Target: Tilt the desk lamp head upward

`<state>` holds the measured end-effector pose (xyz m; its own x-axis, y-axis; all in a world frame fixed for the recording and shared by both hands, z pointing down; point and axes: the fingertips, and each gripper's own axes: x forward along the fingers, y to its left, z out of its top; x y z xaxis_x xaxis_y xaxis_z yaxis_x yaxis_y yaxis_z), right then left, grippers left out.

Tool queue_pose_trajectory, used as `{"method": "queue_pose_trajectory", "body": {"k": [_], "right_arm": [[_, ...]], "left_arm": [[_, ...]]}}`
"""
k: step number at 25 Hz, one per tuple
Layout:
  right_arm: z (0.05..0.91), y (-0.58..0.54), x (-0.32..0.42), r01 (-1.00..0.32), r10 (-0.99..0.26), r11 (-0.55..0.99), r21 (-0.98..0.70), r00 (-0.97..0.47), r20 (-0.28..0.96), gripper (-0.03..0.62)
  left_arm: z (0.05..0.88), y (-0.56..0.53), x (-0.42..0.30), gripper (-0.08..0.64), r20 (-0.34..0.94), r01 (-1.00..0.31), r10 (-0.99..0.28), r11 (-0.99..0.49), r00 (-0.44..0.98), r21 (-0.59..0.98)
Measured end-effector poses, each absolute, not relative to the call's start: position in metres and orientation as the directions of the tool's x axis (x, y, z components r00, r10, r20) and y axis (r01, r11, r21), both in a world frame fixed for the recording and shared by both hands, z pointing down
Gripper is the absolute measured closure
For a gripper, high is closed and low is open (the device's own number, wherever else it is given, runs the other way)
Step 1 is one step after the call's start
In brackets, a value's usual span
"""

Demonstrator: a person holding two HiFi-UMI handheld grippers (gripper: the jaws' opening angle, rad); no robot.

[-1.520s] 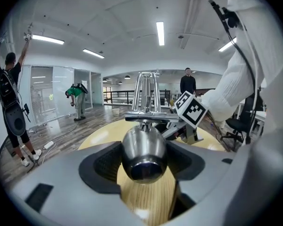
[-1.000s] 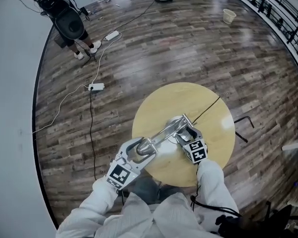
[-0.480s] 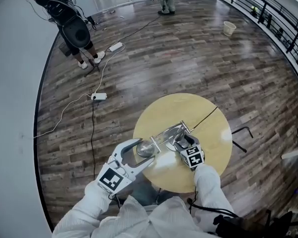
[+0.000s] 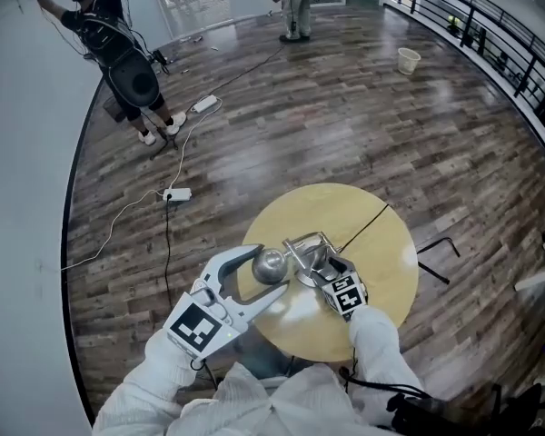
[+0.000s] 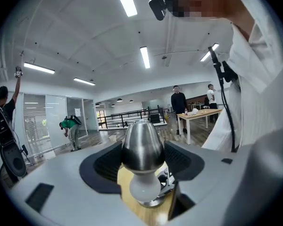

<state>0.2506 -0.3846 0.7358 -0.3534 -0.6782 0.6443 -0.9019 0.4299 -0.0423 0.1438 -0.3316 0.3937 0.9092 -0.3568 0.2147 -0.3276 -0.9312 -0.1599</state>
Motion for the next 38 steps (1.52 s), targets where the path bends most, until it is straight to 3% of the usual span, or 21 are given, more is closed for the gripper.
{"method": "queue_pose_trajectory", "body": {"k": [14,32,35,38], "right_arm": [[0.735,-0.388,0.250,-0.897,-0.675,0.440,-0.040,-0.360,0.644,0.328],[0.735,-0.389,0.250,-0.914,-0.670,0.402,-0.050,-0.331,0.664,0.328],[0.724,-0.386,0.247,-0.921,-0.692,0.381,-0.079,-0.341,0.637,0.328],[0.703,-0.380,0.254,-0.933,-0.745,0.344,-0.103,-0.338,0.575,0.328]], "left_arm": [[0.342,-0.357,0.210,0.278,0.218,-0.248,-0.284,-0.952,0.934,-0.177],[0.341,-0.360,0.208,0.277,0.129,-0.277,-0.298,-0.947,0.946,-0.162],[0.324,-0.351,0.192,0.276,0.057,-0.268,-0.277,-0.956,0.959,-0.122],[0.303,-0.342,0.164,0.276,-0.093,-0.263,-0.256,-0.962,0.962,-0.070]]}}
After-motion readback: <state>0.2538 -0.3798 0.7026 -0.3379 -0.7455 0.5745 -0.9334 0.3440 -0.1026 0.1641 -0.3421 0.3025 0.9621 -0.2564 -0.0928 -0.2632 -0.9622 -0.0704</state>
